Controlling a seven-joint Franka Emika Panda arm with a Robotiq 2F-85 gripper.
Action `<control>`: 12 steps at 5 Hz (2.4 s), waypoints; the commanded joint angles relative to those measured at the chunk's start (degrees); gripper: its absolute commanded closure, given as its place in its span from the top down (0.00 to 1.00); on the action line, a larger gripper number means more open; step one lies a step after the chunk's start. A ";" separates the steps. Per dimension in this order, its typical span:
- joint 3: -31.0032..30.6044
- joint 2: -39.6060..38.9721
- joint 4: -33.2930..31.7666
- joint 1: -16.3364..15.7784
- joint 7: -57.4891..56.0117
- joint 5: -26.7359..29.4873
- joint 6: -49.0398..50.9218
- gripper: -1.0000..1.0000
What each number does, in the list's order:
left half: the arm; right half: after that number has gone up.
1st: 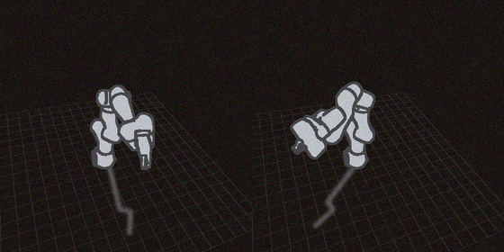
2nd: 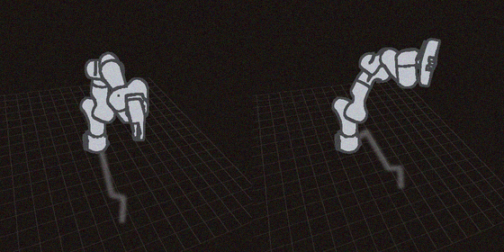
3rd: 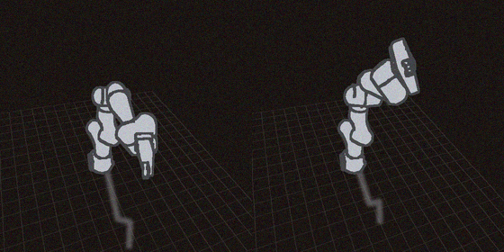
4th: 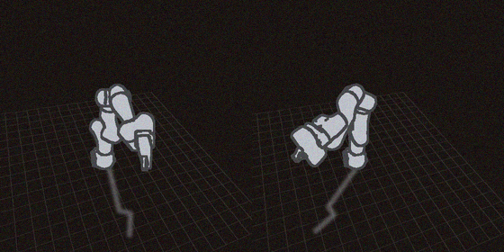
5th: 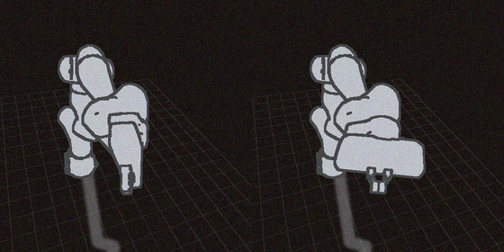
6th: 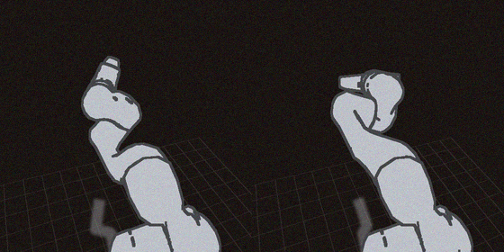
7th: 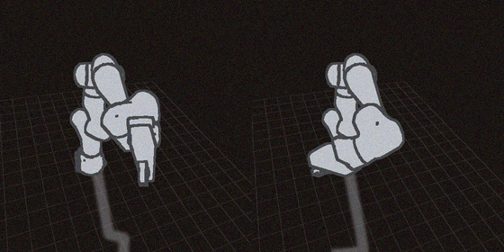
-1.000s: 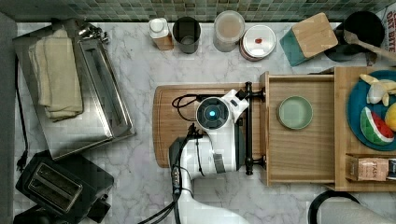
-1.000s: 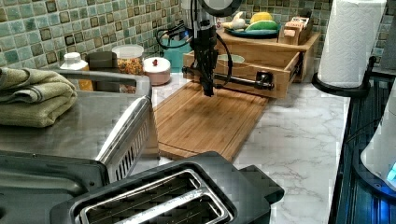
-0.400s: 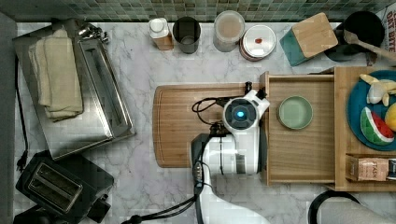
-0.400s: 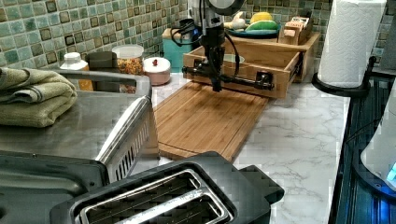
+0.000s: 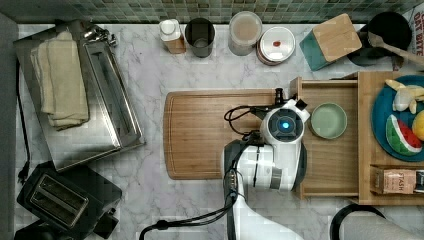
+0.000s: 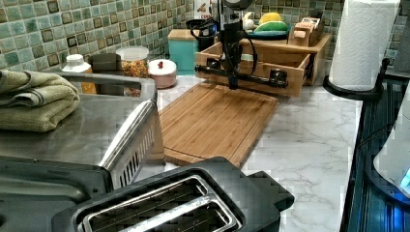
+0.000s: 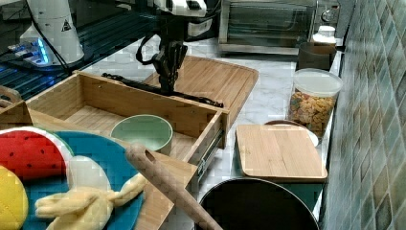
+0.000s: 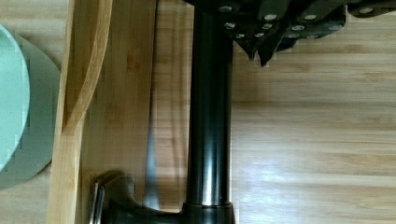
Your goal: Close the drawer.
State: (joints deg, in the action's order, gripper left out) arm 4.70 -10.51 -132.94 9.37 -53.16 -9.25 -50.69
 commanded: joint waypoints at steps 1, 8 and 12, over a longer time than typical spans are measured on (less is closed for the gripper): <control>6.01 -3.72 13.05 10.93 -11.29 0.80 4.20 0.00; 9.19 -9.69 26.67 22.10 -29.88 7.16 4.70 0.00; 9.10 -9.69 26.66 22.19 -29.87 7.11 4.70 0.00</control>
State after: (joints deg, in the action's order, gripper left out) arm 7.55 -21.93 -115.15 24.97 -78.11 0.24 -43.92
